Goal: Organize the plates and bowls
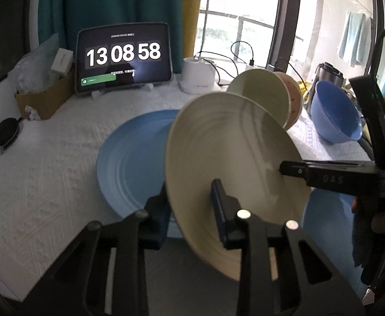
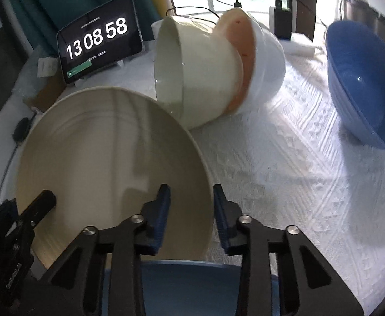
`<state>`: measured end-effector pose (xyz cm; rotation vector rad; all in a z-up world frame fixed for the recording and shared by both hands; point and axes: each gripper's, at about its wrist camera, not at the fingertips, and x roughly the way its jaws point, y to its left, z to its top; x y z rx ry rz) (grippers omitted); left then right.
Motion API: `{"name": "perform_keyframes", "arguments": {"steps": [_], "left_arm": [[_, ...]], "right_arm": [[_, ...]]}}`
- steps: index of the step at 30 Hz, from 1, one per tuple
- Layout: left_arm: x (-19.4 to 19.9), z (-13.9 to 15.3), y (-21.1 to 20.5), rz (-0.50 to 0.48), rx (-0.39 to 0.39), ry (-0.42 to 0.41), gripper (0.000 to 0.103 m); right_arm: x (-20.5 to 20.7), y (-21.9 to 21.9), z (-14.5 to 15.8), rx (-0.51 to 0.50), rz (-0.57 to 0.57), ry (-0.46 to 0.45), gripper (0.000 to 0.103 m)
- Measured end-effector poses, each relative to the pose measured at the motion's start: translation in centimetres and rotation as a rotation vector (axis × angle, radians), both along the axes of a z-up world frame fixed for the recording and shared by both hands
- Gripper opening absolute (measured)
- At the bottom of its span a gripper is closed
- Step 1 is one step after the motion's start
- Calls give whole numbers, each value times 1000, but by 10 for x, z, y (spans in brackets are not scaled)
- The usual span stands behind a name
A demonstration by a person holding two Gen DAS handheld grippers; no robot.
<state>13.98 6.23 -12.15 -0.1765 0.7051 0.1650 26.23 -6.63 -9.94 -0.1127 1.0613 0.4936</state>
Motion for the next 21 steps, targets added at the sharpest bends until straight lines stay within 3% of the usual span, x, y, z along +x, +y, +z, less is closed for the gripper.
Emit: {"name": "perform_keyframes", "arguments": {"steps": [4, 21], "left_arm": [[-4, 3, 3, 15, 0, -15, 30], [-44, 54, 20, 83, 34, -213, 30]], "right_arm": [[0, 1, 5, 9, -10, -28, 28], [-33, 15, 68, 130, 2, -300, 28]]}}
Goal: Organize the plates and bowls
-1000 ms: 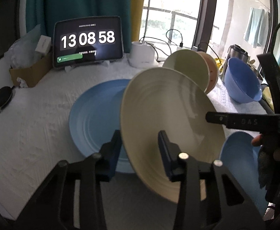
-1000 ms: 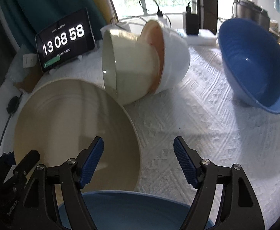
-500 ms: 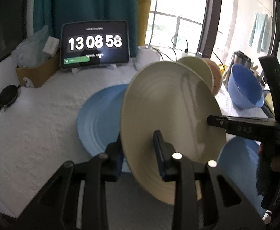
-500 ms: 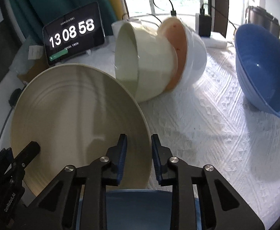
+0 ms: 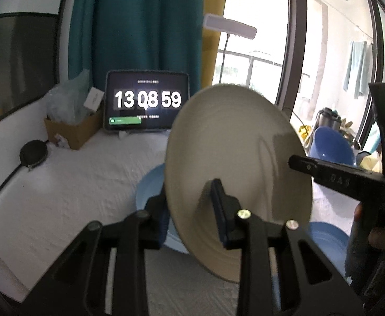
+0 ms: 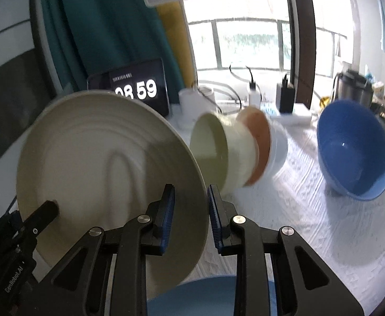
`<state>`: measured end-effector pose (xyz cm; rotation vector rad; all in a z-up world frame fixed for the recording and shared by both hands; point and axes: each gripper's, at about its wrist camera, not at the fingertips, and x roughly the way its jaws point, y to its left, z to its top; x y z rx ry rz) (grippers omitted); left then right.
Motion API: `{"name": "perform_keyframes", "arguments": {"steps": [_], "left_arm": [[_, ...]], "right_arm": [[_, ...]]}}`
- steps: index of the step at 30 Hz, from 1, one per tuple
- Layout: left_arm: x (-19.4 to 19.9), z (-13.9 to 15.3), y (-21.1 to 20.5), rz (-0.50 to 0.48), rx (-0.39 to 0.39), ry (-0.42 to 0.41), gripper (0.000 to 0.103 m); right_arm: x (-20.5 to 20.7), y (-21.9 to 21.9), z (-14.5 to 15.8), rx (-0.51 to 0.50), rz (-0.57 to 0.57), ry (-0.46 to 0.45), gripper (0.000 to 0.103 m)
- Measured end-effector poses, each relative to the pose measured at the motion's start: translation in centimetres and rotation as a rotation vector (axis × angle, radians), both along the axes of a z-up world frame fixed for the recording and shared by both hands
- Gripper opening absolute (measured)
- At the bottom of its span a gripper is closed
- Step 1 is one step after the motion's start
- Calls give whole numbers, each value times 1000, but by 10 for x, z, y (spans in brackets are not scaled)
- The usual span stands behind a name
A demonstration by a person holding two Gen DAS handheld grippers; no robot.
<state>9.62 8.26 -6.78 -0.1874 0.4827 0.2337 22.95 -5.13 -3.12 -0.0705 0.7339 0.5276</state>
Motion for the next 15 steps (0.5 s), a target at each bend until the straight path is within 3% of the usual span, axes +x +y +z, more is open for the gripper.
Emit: {"name": "perform_keyframes", "arguments": {"steps": [7, 15], "left_arm": [[-16, 12, -7, -17, 3, -36, 30], [-25, 10, -34, -93, 4, -10, 31]], "right_arm": [[-18, -9, 19, 10, -1, -41, 28], [-43, -39, 22, 3, -50, -33, 28]]}}
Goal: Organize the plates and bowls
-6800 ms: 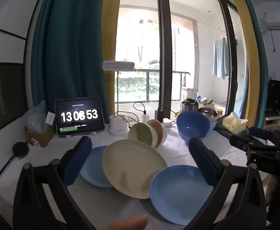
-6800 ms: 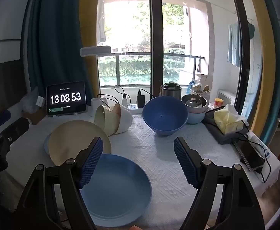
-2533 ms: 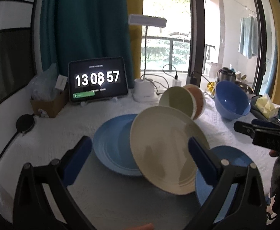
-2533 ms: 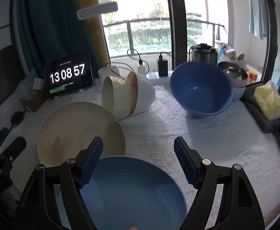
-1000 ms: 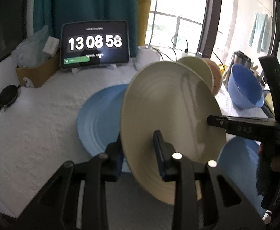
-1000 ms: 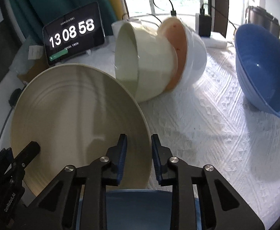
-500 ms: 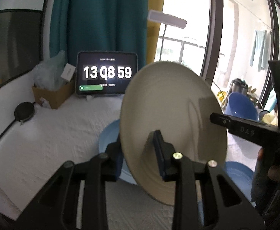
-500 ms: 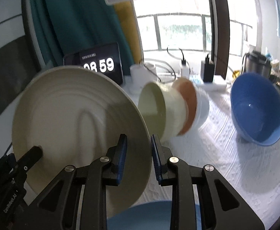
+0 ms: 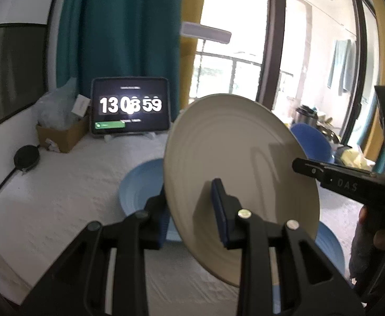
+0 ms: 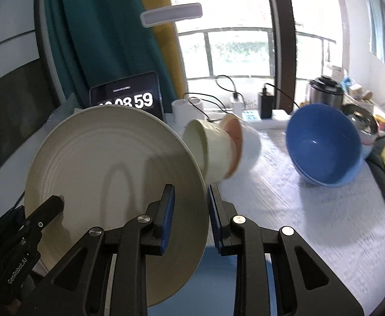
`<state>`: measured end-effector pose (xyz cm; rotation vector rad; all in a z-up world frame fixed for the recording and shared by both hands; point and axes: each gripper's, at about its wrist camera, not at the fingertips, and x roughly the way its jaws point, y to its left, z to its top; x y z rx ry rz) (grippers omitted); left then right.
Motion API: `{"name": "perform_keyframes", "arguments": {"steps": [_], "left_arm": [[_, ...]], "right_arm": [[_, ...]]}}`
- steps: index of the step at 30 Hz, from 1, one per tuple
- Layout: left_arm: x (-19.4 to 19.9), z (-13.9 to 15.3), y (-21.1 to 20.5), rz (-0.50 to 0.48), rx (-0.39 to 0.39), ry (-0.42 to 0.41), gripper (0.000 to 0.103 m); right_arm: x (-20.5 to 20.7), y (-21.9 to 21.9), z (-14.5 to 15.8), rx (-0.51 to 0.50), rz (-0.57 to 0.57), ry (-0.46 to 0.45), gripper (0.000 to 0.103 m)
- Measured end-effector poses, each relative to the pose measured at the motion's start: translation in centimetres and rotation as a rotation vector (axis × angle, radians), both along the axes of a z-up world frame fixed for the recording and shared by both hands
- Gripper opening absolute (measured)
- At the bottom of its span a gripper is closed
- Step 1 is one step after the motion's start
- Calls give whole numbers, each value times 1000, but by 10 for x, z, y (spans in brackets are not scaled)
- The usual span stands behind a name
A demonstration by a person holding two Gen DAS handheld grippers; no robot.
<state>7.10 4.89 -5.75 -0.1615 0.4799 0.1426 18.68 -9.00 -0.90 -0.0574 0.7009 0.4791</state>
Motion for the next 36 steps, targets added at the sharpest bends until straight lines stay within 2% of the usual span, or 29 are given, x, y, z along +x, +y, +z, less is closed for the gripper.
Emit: {"name": "perform_keyframes", "arguments": {"steps": [17, 29, 36], "left_arm": [[-8, -16, -53, -135, 25, 90, 32], [3, -47, -84, -230, 37, 219, 34], [11, -64, -101, -240, 102, 297, 38]], "right_arm": [[-44, -68, -18, 3, -121, 51, 28], [-63, -104, -46, -9, -191, 121, 28], [-68, -121, -63, -16, -222, 155, 28]]}}
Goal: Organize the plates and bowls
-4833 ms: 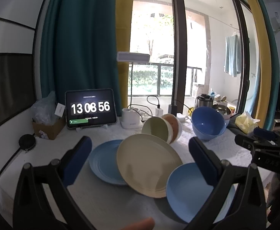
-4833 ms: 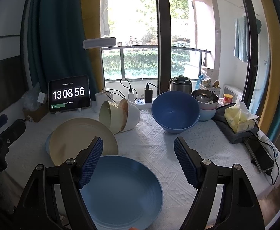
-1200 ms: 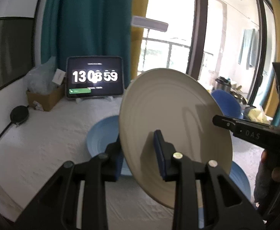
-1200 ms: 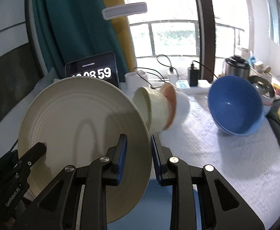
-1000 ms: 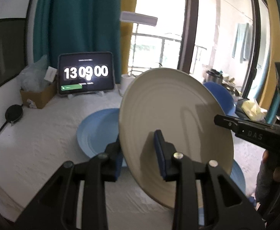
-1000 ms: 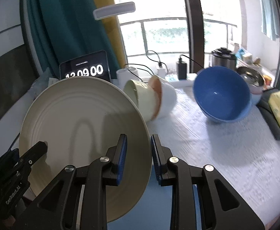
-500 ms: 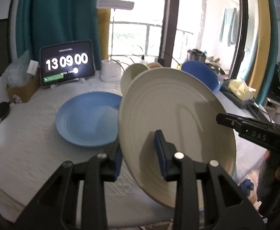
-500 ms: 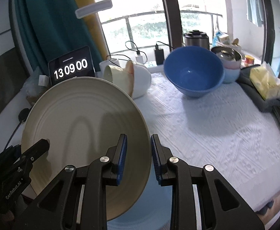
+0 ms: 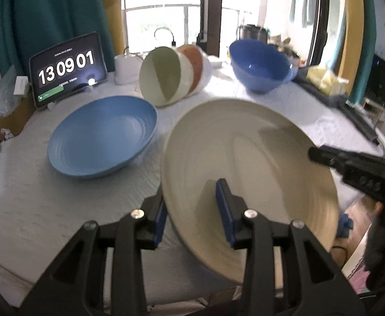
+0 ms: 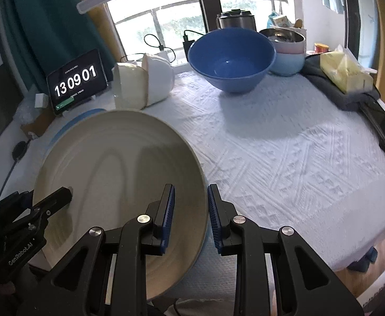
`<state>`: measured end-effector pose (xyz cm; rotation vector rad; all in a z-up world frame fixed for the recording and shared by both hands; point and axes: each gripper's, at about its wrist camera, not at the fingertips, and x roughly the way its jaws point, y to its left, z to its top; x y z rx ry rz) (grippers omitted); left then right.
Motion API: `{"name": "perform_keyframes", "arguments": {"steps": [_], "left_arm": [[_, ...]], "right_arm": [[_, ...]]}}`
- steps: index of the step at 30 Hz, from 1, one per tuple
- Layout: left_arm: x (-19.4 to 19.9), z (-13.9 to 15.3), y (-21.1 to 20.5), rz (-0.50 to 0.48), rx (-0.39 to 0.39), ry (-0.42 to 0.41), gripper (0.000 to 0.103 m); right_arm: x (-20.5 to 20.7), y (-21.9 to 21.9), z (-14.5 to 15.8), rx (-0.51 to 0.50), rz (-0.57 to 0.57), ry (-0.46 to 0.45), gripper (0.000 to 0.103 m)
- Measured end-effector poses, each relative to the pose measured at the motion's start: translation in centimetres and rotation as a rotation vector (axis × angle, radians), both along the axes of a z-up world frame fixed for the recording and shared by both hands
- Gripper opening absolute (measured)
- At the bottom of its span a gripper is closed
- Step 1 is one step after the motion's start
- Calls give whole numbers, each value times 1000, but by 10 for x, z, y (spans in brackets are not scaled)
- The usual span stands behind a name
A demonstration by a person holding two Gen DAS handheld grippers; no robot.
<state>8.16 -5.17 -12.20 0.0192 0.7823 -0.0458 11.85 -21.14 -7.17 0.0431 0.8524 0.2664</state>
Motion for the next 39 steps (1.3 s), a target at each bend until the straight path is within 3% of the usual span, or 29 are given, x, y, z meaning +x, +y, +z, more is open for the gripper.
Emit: {"name": "perform_keyframes", "arguments": {"steps": [5, 14, 22, 39], "left_arm": [[13, -22, 0, 23, 38, 95, 41], [15, -22, -8, 22, 83, 71, 45], [27, -23, -6, 30, 54, 79, 45], [73, -23, 4, 47, 13, 98, 45]], "right_arm": [[0, -2, 1, -6, 7, -23, 28], [7, -8, -19, -13, 3, 38, 28], [13, -3, -28, 4, 35, 64, 28], [68, 4, -28, -9, 39, 69, 28]]}}
